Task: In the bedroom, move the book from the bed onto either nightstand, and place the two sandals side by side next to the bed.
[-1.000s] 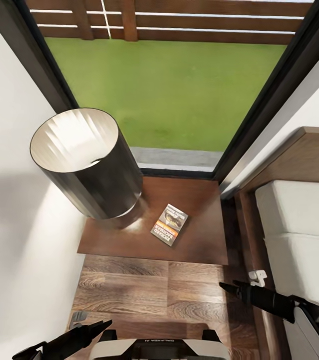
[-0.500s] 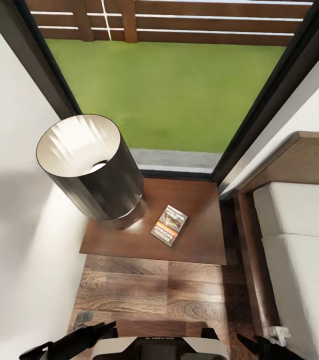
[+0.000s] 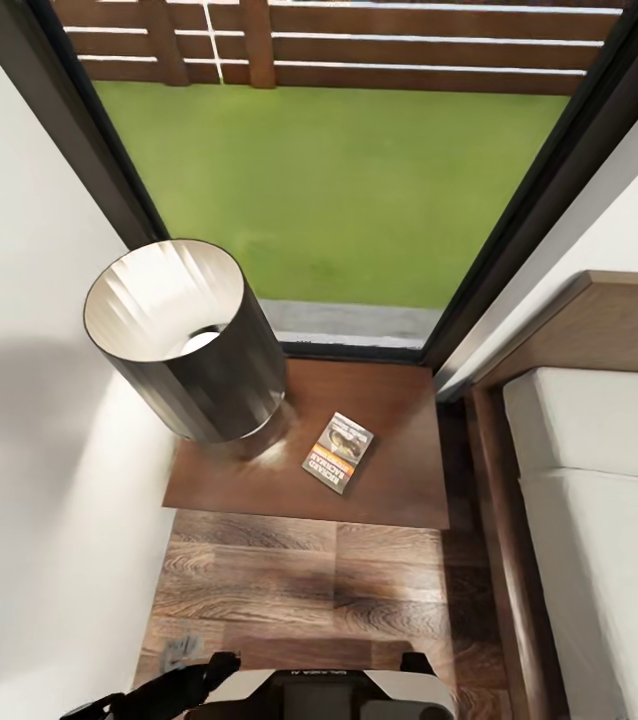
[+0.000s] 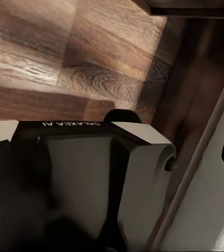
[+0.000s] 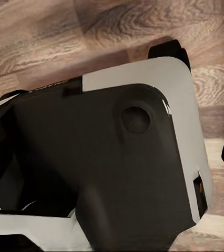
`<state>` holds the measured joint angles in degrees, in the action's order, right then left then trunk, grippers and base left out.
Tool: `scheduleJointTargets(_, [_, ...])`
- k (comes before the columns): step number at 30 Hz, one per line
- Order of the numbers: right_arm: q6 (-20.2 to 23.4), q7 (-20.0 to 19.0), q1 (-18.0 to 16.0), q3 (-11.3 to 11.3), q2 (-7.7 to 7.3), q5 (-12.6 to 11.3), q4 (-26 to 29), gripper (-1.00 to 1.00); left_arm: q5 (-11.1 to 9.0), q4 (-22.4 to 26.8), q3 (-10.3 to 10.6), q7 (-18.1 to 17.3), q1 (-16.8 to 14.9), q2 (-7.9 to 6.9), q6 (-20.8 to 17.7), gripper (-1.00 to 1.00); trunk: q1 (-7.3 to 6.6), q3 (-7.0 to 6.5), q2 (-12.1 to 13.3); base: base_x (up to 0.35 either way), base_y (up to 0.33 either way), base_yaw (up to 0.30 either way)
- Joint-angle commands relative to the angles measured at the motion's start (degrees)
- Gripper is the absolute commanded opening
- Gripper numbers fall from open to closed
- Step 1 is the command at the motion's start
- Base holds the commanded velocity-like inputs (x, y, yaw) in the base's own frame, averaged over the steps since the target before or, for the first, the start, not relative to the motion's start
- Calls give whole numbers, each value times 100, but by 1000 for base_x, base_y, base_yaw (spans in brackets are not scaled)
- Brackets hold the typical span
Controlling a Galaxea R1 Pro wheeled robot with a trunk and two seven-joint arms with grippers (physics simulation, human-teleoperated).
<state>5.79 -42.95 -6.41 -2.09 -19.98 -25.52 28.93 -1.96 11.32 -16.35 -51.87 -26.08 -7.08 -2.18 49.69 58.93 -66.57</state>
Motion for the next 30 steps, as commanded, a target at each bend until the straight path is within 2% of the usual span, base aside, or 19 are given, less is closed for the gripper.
scheduleJointTargets(1, [56, -26, -2, -11, 1, -58, -72, 100, -19, -110, -7, -2, -2, -2, 52, 100, -22, -20, 39, 0, 0, 0])
scheduleJointTargets(5, [48, -24, -3, -11, 3, -58, -159, 100, -16, -351, -8, 188, -3, -3, 337, 100, -110, -116, 200, 0, 0, 0])
scheduleJointTargets(12, [47, -28, -3, -17, 1, -58, -194, 100, -11, -746, 0, 1321, -3, 9, 600, 100, -264, -303, 481, 0, 0, 0])
scheduleJointTargets(17, [49, -26, -3, -19, 2, -58, -198, 100, 37, -927, 0, 1743, -1, 0, 724, 100, -374, -438, 681, 0, 0, 0])
scheduleJointTargets(23, [50, -15, -3, -17, 3, -56, -216, 100, 809, -1002, 31, 2422, 47, 5, 850, 100, -505, -602, 922, 0, 0, 0])
scheduleJointTargets(26, [48, -13, -4, -19, 3, -57, -219, 100, 1020, -1006, 37, 2606, 63, 10, 860, 100, -549, -665, 1002, 0, 0, 0])
scheduleJointTargets(30, [52, -13, -6, -19, 3, -57, -221, 100, 1132, -1008, 37, 2701, 72, 13, 865, 100, -549, -701, 1002, 0, 0, 0])
